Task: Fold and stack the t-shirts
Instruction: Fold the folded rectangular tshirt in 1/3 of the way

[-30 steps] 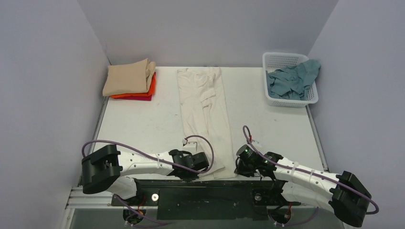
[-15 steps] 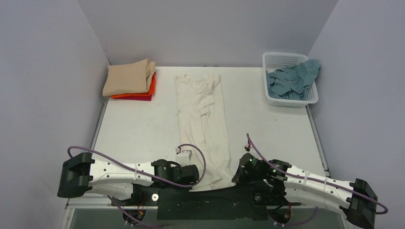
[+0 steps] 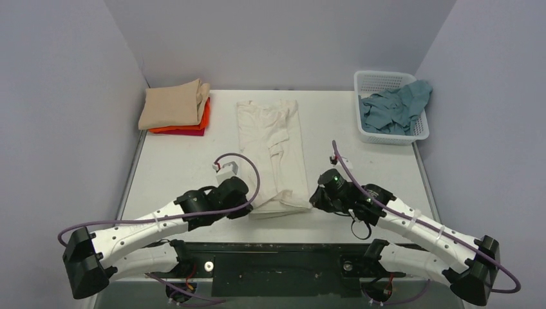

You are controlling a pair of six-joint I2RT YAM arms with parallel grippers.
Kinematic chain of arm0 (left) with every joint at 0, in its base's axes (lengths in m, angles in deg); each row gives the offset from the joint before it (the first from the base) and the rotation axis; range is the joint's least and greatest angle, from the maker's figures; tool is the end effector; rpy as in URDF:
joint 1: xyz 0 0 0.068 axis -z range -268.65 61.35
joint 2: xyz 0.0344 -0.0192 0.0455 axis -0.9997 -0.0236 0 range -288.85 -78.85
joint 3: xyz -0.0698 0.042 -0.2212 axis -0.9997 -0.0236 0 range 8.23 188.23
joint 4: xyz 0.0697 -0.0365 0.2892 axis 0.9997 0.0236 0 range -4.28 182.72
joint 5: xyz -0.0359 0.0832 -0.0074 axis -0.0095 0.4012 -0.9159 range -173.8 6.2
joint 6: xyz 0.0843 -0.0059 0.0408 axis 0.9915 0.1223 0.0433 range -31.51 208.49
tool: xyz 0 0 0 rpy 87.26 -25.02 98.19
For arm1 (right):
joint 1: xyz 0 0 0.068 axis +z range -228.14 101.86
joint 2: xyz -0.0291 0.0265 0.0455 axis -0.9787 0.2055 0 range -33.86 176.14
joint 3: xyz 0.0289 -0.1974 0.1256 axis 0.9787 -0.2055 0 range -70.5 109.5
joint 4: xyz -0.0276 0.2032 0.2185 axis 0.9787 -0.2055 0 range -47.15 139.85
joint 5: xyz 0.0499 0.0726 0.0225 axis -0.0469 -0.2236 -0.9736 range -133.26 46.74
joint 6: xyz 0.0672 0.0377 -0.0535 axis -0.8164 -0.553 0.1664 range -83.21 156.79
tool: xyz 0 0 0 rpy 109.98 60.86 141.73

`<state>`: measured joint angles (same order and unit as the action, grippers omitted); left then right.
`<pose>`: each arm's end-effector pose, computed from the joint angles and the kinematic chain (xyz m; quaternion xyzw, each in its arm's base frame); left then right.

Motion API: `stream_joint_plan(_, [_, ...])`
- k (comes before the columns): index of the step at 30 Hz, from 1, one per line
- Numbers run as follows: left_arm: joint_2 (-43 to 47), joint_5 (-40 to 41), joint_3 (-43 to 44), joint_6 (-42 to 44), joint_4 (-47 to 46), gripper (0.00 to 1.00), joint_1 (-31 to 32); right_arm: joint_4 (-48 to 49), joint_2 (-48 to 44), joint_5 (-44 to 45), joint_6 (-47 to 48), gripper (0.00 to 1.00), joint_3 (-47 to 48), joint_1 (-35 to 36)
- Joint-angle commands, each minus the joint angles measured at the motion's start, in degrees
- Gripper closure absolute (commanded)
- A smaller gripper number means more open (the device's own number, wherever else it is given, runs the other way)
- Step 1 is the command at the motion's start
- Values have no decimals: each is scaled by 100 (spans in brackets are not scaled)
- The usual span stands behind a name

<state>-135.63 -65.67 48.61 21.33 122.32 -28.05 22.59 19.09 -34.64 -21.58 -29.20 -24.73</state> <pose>0.1605 -0.2312 0.1557 -0.1035 0.9321 -0.2155 0.2721 0.1881 0.2320 0.1956 0.0713 0.8974 0.3180 0.2973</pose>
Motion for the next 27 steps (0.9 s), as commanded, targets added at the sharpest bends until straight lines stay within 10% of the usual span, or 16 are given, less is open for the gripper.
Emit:
stream_joint_plan(1, [-464, -387, 651, 1239, -653, 100, -875, -135, 682, 654, 1001, 100, 883, -370])
stream_joint_plan(27, [-4073, -1205, 3435, 2870, -892, 100, -3247, 1030, 4877, -1243, 2191, 100, 3964, -2554])
